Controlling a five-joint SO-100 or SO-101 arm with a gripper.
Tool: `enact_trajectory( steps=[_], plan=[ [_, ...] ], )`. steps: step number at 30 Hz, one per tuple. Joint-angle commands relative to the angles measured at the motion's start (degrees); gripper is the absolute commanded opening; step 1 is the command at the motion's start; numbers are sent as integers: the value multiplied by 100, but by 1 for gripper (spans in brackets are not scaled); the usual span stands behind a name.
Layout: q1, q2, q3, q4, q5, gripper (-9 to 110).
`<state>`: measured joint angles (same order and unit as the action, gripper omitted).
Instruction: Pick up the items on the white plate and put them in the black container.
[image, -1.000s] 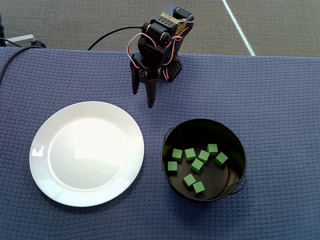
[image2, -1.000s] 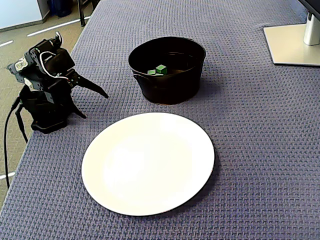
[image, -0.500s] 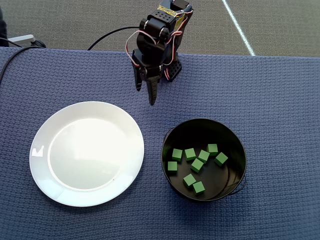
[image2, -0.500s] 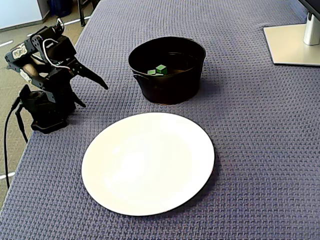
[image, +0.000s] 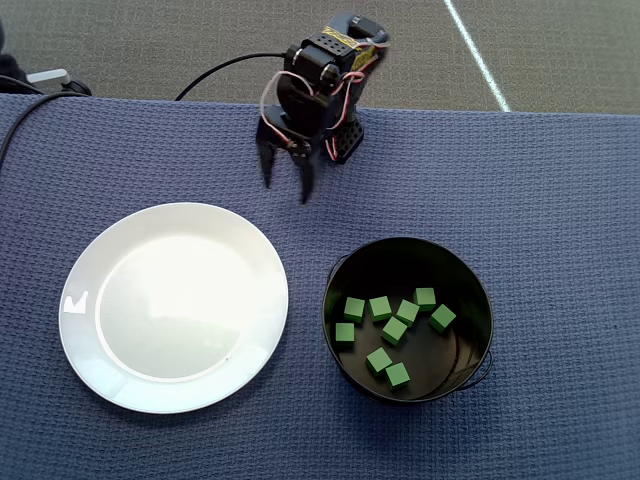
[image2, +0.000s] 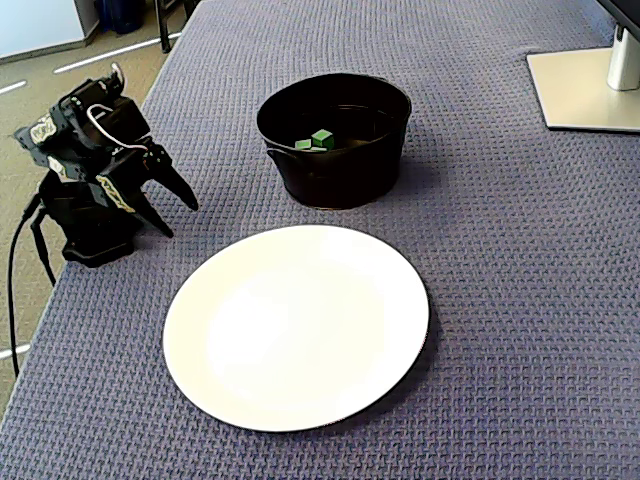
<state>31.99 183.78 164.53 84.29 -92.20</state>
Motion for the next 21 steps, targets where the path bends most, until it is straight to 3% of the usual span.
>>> enact_trajectory(
  steps=[1, 8, 15, 21],
  plan=[
    [396, 44, 712, 246, -598, 20],
    [308, 9, 712, 369, -26, 26],
    [-343, -132, 712, 255, 1450, 26],
    [-378, -132, 712, 193, 1969, 26]
  ],
)
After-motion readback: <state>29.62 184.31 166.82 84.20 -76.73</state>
